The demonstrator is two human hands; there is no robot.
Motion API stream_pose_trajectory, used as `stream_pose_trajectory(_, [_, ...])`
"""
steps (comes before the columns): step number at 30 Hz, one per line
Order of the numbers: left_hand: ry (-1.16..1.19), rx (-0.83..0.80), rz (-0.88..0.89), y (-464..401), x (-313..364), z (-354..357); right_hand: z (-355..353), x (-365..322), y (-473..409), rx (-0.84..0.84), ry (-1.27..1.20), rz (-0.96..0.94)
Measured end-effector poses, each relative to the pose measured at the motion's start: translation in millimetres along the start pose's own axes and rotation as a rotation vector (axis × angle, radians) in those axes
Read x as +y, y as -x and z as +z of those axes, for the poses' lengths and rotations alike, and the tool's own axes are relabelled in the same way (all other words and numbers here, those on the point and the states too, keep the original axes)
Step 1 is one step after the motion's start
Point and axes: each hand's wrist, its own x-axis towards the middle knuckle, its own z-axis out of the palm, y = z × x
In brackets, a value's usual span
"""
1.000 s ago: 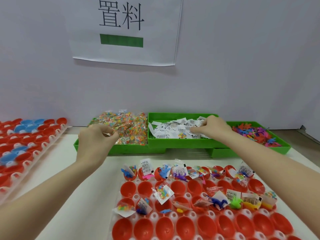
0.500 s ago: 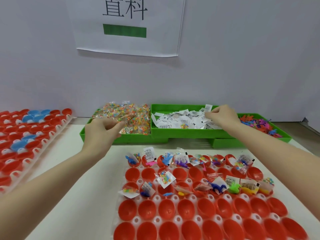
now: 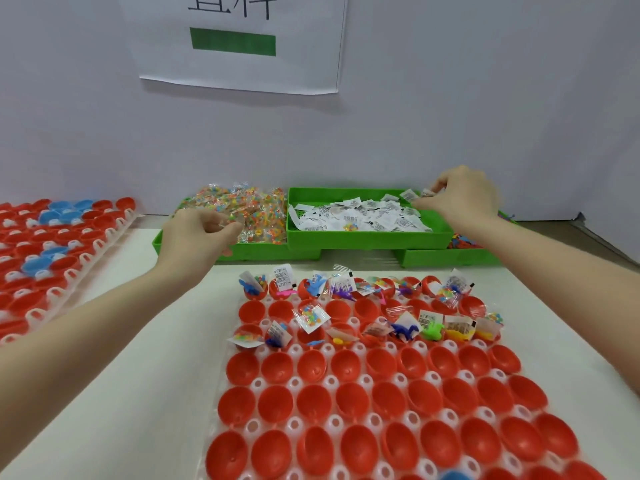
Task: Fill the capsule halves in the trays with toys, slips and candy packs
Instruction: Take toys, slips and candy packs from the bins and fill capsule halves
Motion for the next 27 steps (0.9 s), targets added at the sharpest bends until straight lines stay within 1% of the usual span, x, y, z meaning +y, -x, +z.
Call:
stream_pose_trajectory(4, [-0.021, -0.017, 0.019, 4.6, 6.6, -0.4, -4.9, -6.4, -1.3, -0.115, 0.003, 0.067])
stream_pose_trajectory(7, [-0.003, -0.047, 0.015, 7.1, 10.1, -3.4, -3.1, -1.1, -5.8, -0.19, -0.121, 0.194])
stream_pose_trajectory(9, [0.013, -0.068, 0.004, 7.6, 12.4, -5.6, 0.6, 3.9, -6.5, -0.194, -0.279, 0.254])
stream_pose_trajectory(10, [0.049, -0.08, -0.016, 7.7, 14.1, -6.2, 1.8, 4.7, -5.2, -0.178, -0.397, 0.278])
stream_pose_trajectory(12, [0.192, -0.118, -0.09, 9.5, 19.7, -6.8, -1.4, 1.0, 2.1, -0.178, -0.652, 0.318])
stream_pose_trajectory(14, [0.333, -0.186, -0.17, 15.6, 29.0, -6.5, -12.2, -8.0, 16.1, -0.238, -0.832, 0.319])
stream_pose_trajectory(16, [0.416, -0.251, -0.215, 26.9, 39.0, -5.7, -26.7, -18.7, 36.2, -0.334, -0.917, 0.242])
stream_pose_trajectory(19, [0.549, -0.341, -0.229, 54.2, 55.8, -4.6, -51.3, -40.4, 74.9, -0.476, -1.036, 0.058])
stream_pose_trajectory(22, [0.683, -0.427, -0.257, 80.6, 71.4, -4.9, -70.7, -60.7, 109.5, -0.585, -1.127, -0.046])
stream_pose_trajectory(24, [0.748, -0.481, -0.281, 93.4, 78.9, -6.0, -78.4, -69.0, 126.1, -0.619, -1.136, -0.104])
stream_pose_trajectory(27, [0.798, -0.569, -0.323, 106.3, 87.4, -10.8, -84.6, -77.0, 141.4, -0.578, -1.054, -0.214])
